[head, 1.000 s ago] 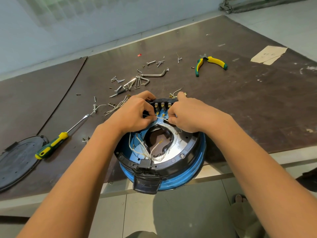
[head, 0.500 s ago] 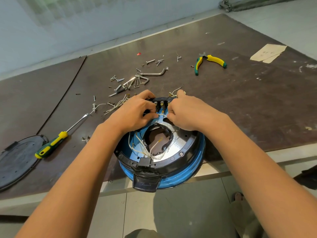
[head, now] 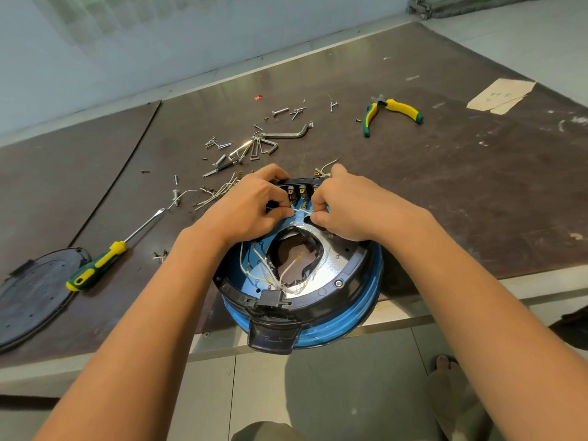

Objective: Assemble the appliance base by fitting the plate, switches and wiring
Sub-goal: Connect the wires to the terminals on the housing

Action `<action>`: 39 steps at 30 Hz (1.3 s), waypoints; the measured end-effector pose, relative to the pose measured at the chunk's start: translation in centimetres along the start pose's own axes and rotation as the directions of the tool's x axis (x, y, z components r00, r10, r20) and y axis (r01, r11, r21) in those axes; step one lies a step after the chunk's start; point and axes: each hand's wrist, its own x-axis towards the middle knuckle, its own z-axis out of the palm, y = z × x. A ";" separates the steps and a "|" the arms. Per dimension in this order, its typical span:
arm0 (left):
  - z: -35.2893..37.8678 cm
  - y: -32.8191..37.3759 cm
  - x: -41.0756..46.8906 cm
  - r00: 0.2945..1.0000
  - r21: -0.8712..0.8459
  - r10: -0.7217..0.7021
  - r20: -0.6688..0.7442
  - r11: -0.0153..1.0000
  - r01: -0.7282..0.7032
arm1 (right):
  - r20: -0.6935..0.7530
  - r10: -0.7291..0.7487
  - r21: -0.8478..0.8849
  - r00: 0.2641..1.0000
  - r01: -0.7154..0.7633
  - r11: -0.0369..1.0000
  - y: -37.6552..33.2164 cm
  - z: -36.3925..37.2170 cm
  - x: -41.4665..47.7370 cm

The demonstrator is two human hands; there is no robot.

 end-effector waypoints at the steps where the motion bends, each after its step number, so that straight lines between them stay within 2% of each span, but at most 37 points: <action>1: 0.0 0.0 0.0 1.000 -0.004 -0.001 -0.001 1.000 0.001 | 0.013 -0.004 -0.005 1.000 0.004 1.000 0.0 -0.1 0.0; 19: -0.2 0.1 0.0 1.000 -0.029 -0.021 -0.004 0.999 0.021 | 0.036 -0.047 -0.114 0.998 0.051 0.992 -0.2 0.0 -0.2; 32: -0.2 0.3 0.0 0.999 -0.069 -0.028 -0.026 0.997 0.026 | 0.015 -0.054 0.023 0.998 0.053 0.998 -0.2 -0.4 -0.3; 39: -0.3 0.6 0.0 0.999 -0.062 -0.030 -0.021 0.998 0.029 | -0.009 -0.033 0.043 0.999 0.033 0.999 -0.3 -0.2 -0.2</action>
